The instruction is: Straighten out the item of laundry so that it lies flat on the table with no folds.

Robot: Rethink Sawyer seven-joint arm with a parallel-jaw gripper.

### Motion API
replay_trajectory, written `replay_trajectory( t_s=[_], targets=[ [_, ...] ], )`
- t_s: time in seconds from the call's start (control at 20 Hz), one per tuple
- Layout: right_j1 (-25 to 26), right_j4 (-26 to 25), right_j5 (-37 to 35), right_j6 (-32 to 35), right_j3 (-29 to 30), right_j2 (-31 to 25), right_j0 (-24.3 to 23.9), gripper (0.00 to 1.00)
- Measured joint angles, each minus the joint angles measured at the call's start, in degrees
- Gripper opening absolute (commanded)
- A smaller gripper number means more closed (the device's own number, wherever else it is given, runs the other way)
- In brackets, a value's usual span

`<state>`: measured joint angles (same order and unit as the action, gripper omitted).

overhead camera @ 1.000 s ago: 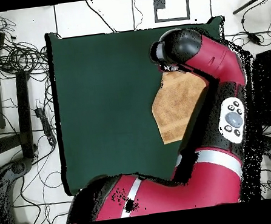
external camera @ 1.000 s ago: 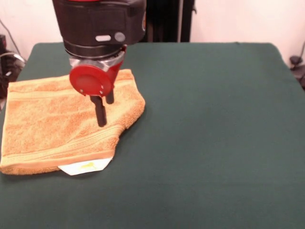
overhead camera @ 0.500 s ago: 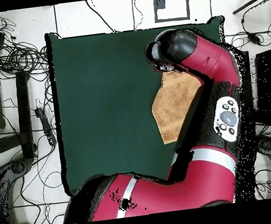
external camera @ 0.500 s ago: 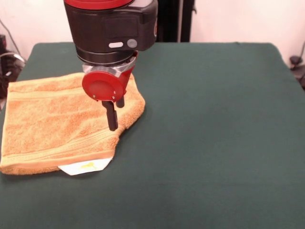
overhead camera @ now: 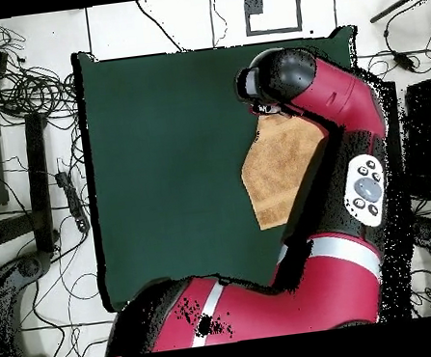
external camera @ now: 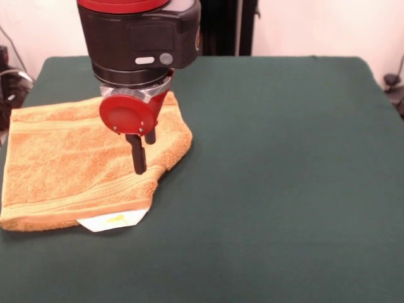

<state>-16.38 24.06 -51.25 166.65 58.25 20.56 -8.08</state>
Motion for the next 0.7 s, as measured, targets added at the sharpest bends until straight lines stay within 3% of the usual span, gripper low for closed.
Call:
replay_trajectory(
  t_s=[0.7],
  targets=[
    [-2.3, -11.3, 4.0, 0.0, 0.1, -7.1, -3.8, 1.0]
  ],
)
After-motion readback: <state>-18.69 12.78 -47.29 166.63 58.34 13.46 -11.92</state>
